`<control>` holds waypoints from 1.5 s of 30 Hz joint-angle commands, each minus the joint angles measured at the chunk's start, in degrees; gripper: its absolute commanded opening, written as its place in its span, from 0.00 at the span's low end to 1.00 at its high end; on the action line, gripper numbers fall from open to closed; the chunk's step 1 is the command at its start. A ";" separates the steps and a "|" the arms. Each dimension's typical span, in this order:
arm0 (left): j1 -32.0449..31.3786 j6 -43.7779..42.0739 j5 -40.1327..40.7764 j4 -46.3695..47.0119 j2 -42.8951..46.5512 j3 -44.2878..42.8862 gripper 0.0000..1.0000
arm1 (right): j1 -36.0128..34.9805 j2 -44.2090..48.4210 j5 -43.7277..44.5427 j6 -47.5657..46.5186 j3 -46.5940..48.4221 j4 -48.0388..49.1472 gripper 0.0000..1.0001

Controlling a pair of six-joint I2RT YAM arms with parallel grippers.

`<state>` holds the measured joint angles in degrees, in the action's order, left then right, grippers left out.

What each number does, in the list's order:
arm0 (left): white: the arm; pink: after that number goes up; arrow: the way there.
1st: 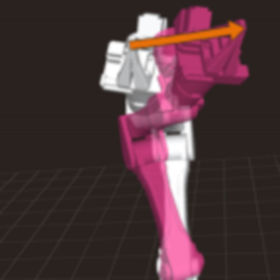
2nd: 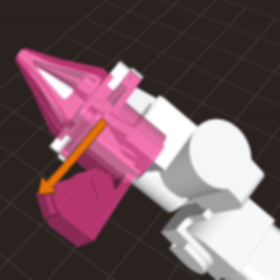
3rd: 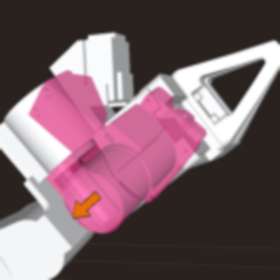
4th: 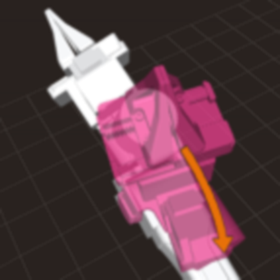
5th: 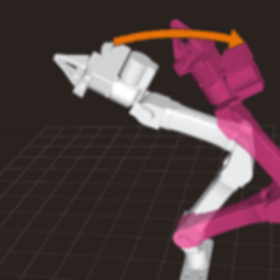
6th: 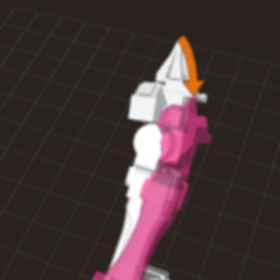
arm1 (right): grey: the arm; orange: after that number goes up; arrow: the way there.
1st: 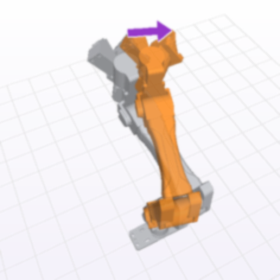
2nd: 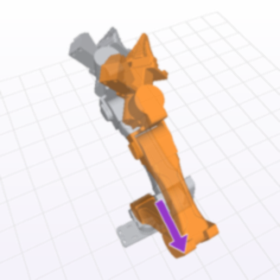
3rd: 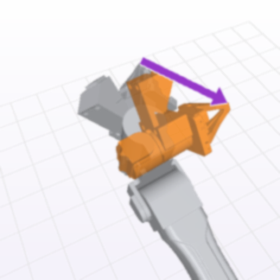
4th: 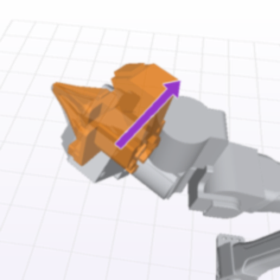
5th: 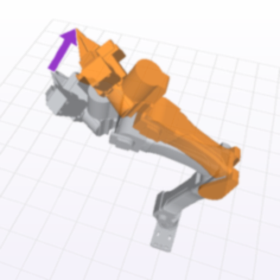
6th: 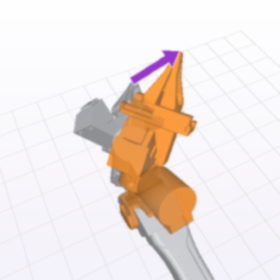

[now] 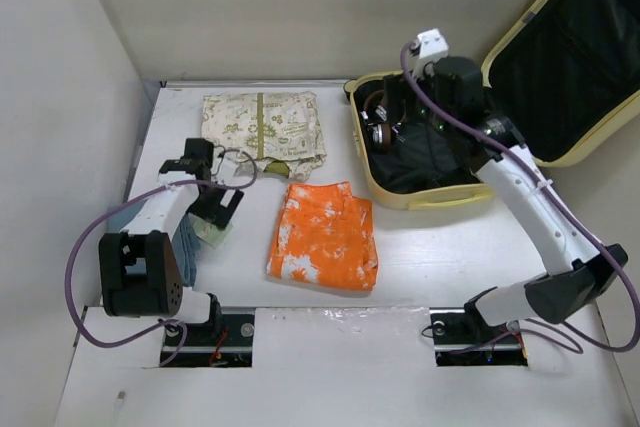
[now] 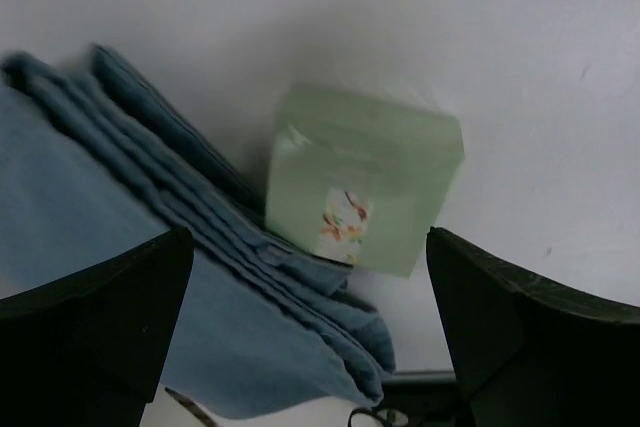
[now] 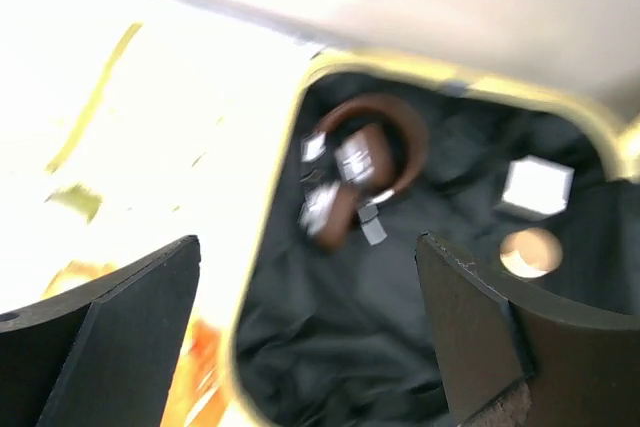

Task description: Pack the luggage

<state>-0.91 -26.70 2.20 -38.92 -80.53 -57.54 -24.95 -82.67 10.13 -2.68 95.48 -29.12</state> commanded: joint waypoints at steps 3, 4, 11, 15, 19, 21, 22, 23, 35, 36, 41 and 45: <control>-0.59 -6.61 1.58 -2.05 0.21 5.41 1.00 | -6.68 1.98 0.59 3.81 -10.39 -0.68 0.92; -0.59 -6.61 1.58 -0.47 0.20 5.42 1.00 | -7.30 3.03 0.59 4.43 -12.32 -0.67 0.92; -1.73 -7.75 0.18 5.59 -3.31 6.65 1.00 | -10.21 6.73 3.84 5.05 -16.38 -1.54 0.92; -1.73 -8.28 -2.44 5.44 -7.61 7.44 1.00 | -10.21 9.28 6.21 5.05 -16.91 -2.16 0.92; -1.73 -8.80 -4.83 6.83 -8.76 8.05 1.00 | -9.59 10.52 6.74 5.05 -17.44 -2.16 0.92; -1.73 -8.81 -4.83 7.97 -8.76 8.06 1.00 | -9.06 11.57 6.74 5.05 -18.04 -2.16 0.92; -1.73 -8.81 -4.14 7.98 -9.37 8.06 0.97 | -9.06 11.57 6.74 5.05 -18.05 -2.16 0.92; -1.73 -8.81 -4.13 7.98 -9.38 8.06 0.91 | -9.06 11.57 7.27 5.05 -18.05 -2.16 0.92; -5.05 -8.81 -11.07 -2.29 0.36 -12.49 0.00 | -8.01 12.63 -0.89 4.44 -12.61 -9.01 0.91; -6.55 -9.42 -11.07 -2.30 1.42 -14.77 0.00 | -8.62 11.76 -0.90 4.44 -10.25 -9.89 0.91; -18.23 -13.63 -7.82 4.80 12.38 -20.51 0.00 | -11.60 10.52 -3.17 5.83 -4.79 -11.83 0.91; -28.17 -18.65 -5.63 14.37 20.84 -14.46 0.00 | -12.84 9.90 -11.34 11.80 -2.85 -4.82 0.90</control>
<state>-25.76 -40.62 -5.17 -29.47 -64.69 -75.61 -36.73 -72.53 6.13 4.71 89.78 -39.31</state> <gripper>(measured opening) 0.734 0.904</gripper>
